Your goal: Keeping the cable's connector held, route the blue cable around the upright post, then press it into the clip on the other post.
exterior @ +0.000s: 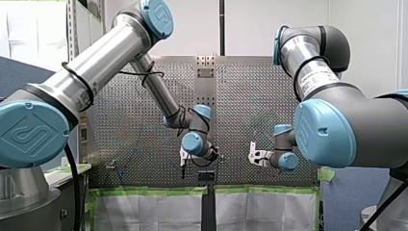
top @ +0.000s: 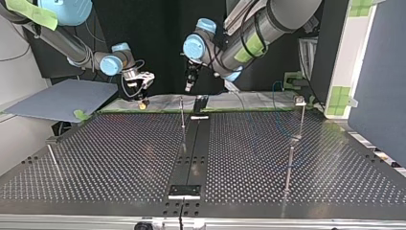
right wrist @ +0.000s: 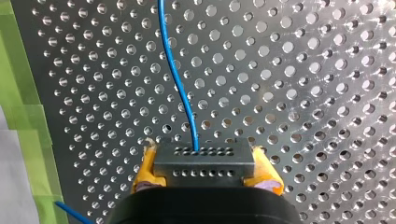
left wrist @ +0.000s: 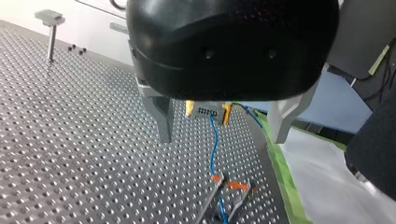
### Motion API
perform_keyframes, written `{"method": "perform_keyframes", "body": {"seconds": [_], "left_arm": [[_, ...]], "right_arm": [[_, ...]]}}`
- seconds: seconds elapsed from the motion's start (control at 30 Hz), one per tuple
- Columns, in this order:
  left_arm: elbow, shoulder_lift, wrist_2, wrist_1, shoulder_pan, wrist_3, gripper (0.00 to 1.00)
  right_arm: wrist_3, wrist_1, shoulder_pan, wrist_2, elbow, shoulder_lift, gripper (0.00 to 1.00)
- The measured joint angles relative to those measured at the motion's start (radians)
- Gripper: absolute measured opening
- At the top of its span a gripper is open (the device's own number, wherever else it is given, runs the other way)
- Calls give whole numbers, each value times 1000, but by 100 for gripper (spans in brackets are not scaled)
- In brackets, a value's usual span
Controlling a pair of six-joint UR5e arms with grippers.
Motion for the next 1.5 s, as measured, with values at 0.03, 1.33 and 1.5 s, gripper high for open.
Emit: {"method": "perform_keyframes", "body": {"seconds": [0.03, 1.33, 1.5], "left_arm": [[-8, 8, 0, -2, -2, -7, 100], [-343, 343, -65, -130, -81, -119, 100], [-385, 385, -64, -94, -82, -132, 100]], "right_arm": [[0, 0, 0, 0, 0, 0, 0], [-56, 47, -27, 16, 14, -6, 0], [-63, 41, -40, 15, 29, -30, 0]]}}
